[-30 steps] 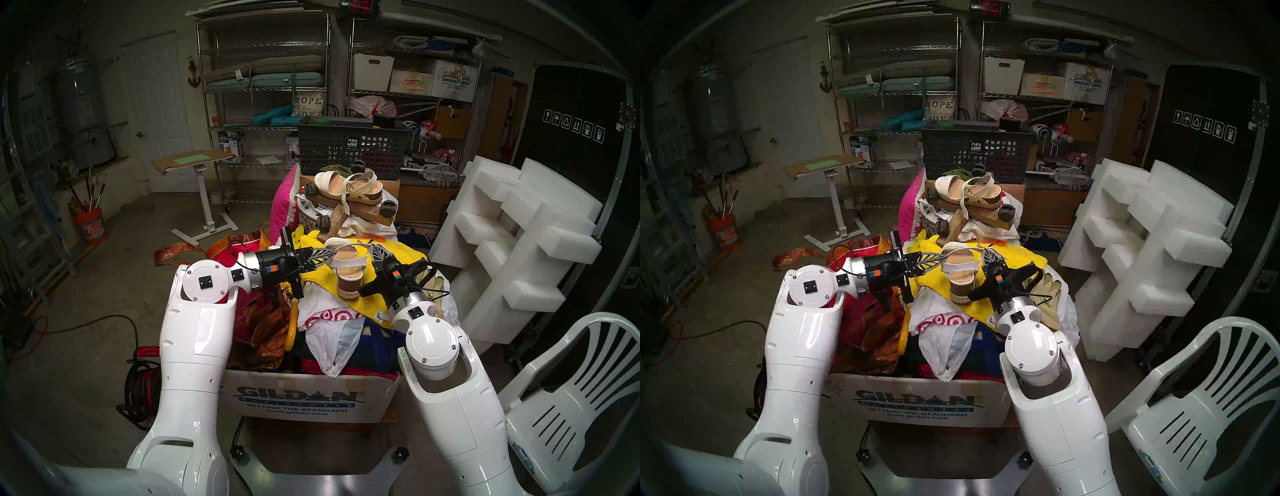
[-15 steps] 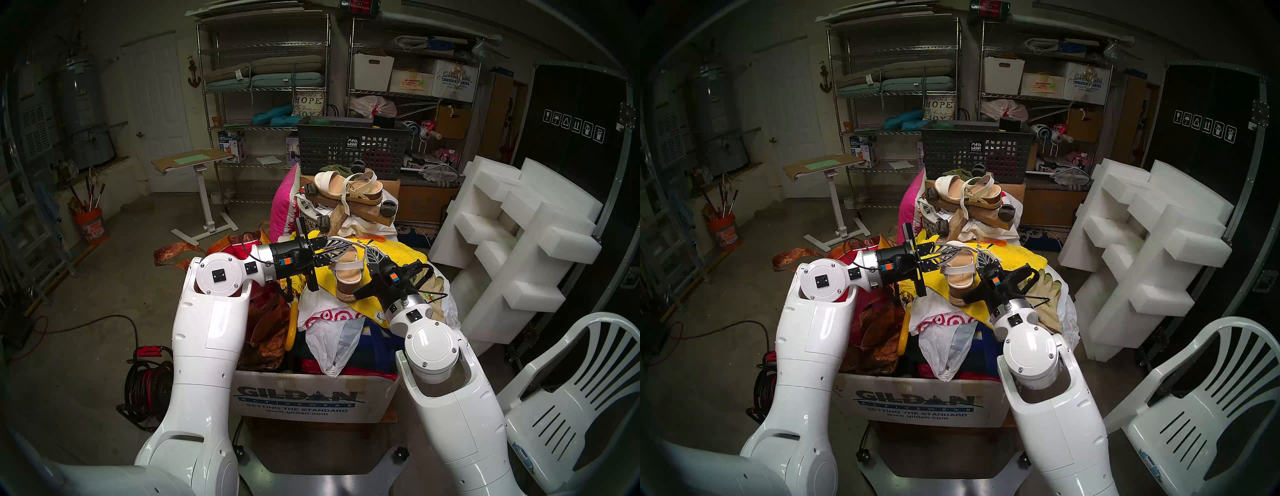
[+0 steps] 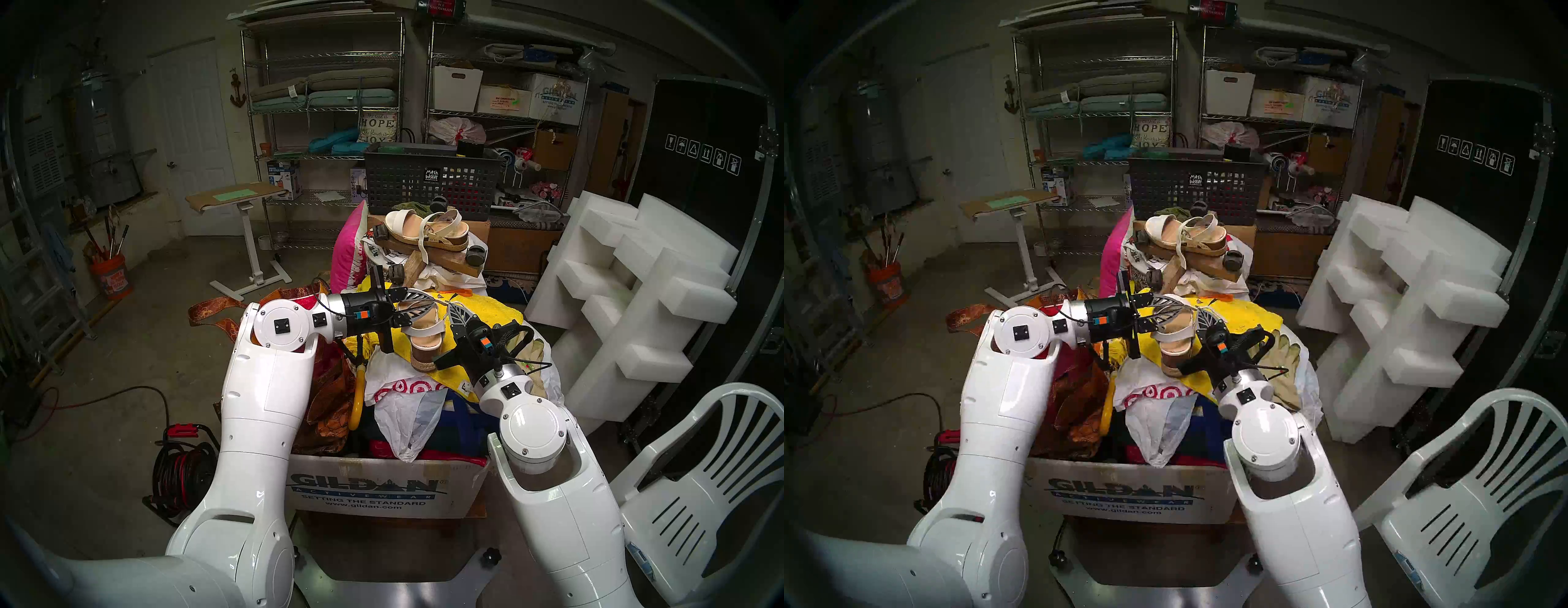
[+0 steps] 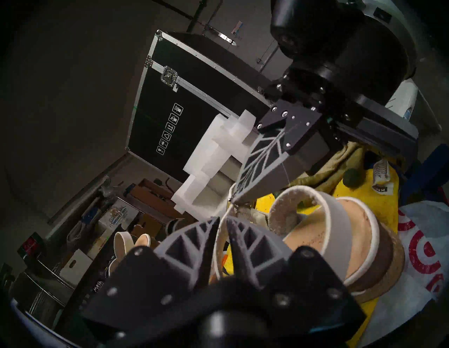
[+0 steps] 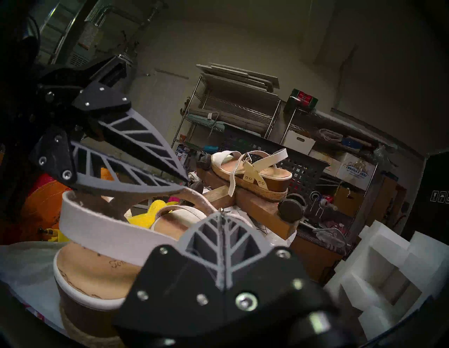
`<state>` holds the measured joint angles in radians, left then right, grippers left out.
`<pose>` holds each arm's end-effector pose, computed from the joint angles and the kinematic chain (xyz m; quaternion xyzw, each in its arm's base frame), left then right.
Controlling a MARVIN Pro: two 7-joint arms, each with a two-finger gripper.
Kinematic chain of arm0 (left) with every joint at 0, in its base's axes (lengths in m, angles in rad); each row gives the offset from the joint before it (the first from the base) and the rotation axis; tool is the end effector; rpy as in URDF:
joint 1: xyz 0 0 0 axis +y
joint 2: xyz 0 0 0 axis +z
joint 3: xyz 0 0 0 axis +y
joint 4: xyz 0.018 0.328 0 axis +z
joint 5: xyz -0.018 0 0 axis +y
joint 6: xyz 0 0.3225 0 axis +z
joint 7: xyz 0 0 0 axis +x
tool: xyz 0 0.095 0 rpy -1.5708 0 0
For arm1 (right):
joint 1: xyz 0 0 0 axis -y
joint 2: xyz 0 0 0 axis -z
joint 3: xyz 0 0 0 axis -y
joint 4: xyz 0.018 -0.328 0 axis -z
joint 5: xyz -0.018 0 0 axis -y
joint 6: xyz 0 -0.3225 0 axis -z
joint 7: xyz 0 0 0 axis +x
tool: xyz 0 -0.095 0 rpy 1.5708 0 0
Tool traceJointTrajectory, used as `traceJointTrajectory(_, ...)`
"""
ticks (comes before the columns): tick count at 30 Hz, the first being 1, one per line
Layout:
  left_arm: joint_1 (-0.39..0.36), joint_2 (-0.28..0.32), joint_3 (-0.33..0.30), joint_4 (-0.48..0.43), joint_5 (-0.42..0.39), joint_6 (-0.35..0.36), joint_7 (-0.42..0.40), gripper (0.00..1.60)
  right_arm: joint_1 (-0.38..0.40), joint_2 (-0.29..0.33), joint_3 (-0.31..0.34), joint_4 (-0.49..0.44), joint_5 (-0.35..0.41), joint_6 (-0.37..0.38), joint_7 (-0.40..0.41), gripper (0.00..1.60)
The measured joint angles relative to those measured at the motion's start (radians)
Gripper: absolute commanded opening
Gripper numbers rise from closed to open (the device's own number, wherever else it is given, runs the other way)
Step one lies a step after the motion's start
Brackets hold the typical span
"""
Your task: Unbuckle a shoe
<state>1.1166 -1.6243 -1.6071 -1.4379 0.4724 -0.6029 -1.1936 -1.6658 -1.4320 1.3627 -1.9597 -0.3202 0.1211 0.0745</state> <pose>0.5069 -0.0966 -0.2089 0.3359 -0.6499 0.6787 0.0653 0.3840 0.0605 -0.2467 0.6211 0.2295 0.7467 0.0633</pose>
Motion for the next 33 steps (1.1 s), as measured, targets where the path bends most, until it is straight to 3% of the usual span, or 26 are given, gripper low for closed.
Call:
traceJointTrajectory(12,-0.033,-0.004,0.004,0.028,0.017,-0.02,0.012,0.83,-0.006,0.006,0.004,-0.005,0.005,-0.005,0.005,0.0)
traceJointTrajectory(33,-0.019,0.017,0.01,-0.01,-0.028,0.016,-0.05,0.81,-0.019,0.005,-0.027,-0.024,-0.021,-0.005,-0.015,0.0)
